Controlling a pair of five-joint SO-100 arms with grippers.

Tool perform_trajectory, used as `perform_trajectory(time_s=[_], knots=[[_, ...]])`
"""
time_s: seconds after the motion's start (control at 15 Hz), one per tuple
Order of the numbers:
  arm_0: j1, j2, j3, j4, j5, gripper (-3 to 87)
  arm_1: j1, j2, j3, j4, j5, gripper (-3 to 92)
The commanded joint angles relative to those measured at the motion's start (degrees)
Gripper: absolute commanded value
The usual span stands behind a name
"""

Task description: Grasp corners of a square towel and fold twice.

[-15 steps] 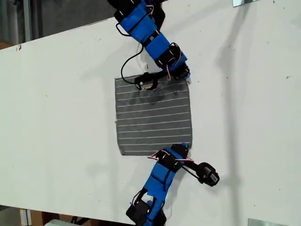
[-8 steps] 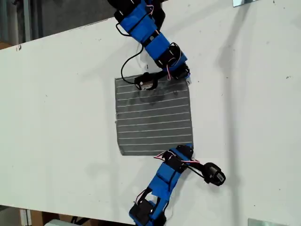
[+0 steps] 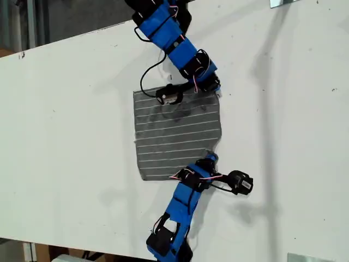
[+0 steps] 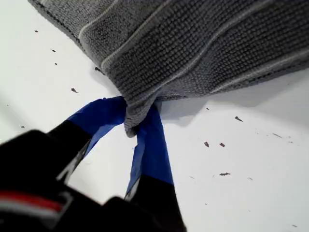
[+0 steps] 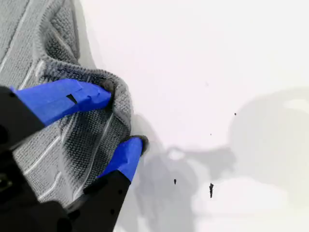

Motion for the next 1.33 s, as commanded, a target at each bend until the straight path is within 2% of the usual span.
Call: perform_trajectory(time_s=[0.0,0.07,0.13,0.27,0.47,0.53,0.73,0.87,1.27], knots=[[-1.3,2.3,-2.5,-0.5,-1.1,18.2,-0.5,0.0,-0.1,-0.7,-0.5,-0.1],[-1.1,1.6,-1.7,-2.5,-0.7,14.7,-0.6,0.0,-0.1,-0.7,-0.5,-0.1],[-0.5,0.4,-1.3,-3.7,-1.9,0.1,-0.7,0.0,-0.1,-0.7,-0.5,-0.1],[0.7,-0.8,-1.3,-5.4,-2.5,-0.1,-1.0,0.0,-0.1,-0.7,-0.4,-0.1],[1.6,-0.4,-2.7,-3.9,-0.3,-0.1,-1.6,1.3,-1.1,0.1,-0.4,-0.1],[2.0,0.4,-3.8,-1.8,0.8,-0.1,-1.8,1.5,-4.3,3.0,-0.5,-0.1],[5.1,8.3,-4.2,4.0,7.6,-0.1,-3.3,-2.4,-25.0,20.7,-2.4,-0.1],[7.6,14.2,-3.8,5.6,12.1,-0.1,-4.0,-6.8,-38.2,29.3,-3.9,-0.1],[4.7,23.7,-2.7,10.1,21.4,-0.1,0.5,-1.6,-41.6,35.3,-6.9,-0.1]])
